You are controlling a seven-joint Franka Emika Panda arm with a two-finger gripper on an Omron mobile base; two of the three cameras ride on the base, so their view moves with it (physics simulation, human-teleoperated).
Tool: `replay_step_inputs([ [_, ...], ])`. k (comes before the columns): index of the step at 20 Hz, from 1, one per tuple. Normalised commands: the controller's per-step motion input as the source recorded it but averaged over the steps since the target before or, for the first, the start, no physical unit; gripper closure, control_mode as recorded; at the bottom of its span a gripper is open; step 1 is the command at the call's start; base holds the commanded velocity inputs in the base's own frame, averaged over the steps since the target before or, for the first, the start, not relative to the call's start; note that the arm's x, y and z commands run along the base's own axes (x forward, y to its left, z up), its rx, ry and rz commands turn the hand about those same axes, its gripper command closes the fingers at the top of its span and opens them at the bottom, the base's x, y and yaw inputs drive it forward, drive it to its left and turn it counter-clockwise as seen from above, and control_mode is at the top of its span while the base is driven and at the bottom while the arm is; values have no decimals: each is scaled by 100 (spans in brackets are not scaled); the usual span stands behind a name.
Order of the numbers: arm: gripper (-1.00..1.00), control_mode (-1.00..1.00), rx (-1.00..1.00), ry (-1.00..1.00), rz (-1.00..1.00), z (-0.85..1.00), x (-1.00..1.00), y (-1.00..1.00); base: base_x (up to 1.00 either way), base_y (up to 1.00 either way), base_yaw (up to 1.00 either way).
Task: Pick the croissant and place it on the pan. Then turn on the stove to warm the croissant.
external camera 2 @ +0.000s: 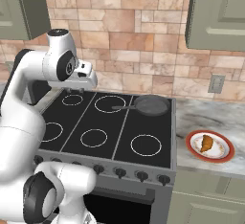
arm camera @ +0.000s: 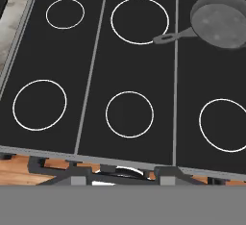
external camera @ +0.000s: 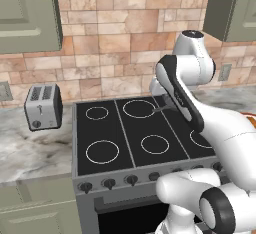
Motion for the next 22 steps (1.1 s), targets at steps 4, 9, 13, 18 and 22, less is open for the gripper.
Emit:
replay_step_inputs([
  [4,-100,-100,0,0,0,0,-4,-5,0,0,0],
  [9,-100,-100,0,0,0,0,-12,-12,0,0,0],
  [13,-100,-100,0,0,0,-2,-15,-14,0,0,0],
  [18,-100,-100,0,0,0,-4,-14,-10,0,0,0],
  [22,-100,-100,0,0,0,-7,-13,-10,0,0,0],
])
